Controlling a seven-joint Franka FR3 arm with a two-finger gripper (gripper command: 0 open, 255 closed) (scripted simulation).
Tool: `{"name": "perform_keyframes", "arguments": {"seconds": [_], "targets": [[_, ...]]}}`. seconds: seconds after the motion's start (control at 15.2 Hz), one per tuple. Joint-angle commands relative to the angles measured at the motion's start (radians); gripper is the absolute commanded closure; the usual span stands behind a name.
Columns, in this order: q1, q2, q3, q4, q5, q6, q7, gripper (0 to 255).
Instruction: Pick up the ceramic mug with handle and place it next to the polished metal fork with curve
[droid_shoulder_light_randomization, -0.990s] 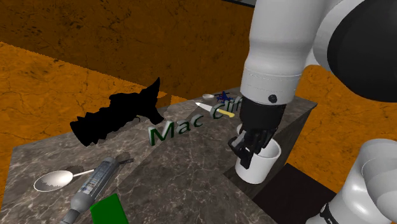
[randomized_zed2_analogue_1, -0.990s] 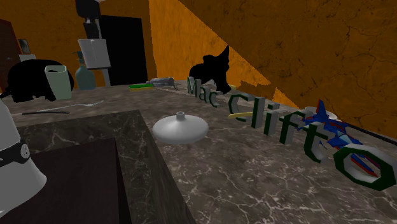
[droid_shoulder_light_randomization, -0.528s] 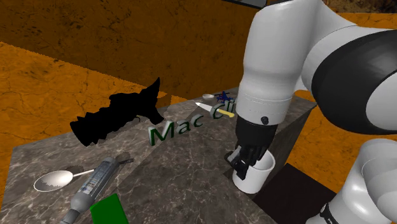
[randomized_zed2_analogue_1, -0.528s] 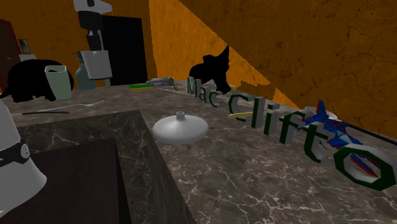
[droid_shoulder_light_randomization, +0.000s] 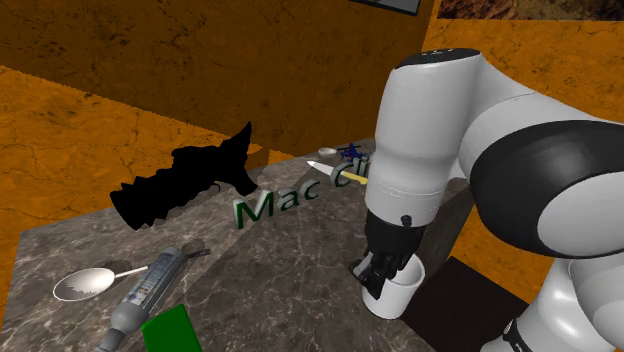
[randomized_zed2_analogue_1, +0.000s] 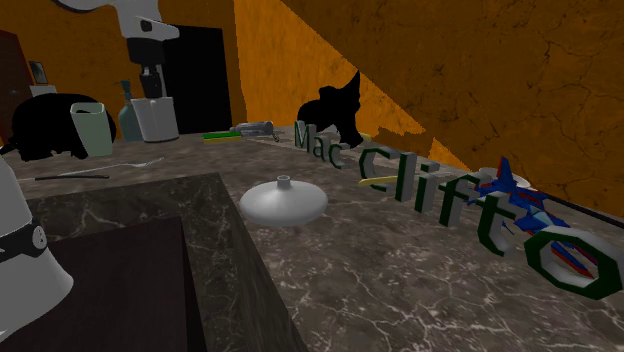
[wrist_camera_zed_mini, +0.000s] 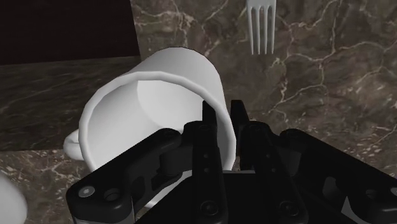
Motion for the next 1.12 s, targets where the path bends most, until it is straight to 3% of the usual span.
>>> {"name": "perform_keyframes", "arguments": {"seconds": [0.0,0.73,1.06], "targets": [[-0.001,0.014,0.011,-0.018,0.003,0.032,0.002,255],[-0.012,0.107,0.073,-0.117,0.017,0.224,0.017,255],[-0.012,0.107,0.073,-0.117,0.017,0.224,0.017,255]]}}
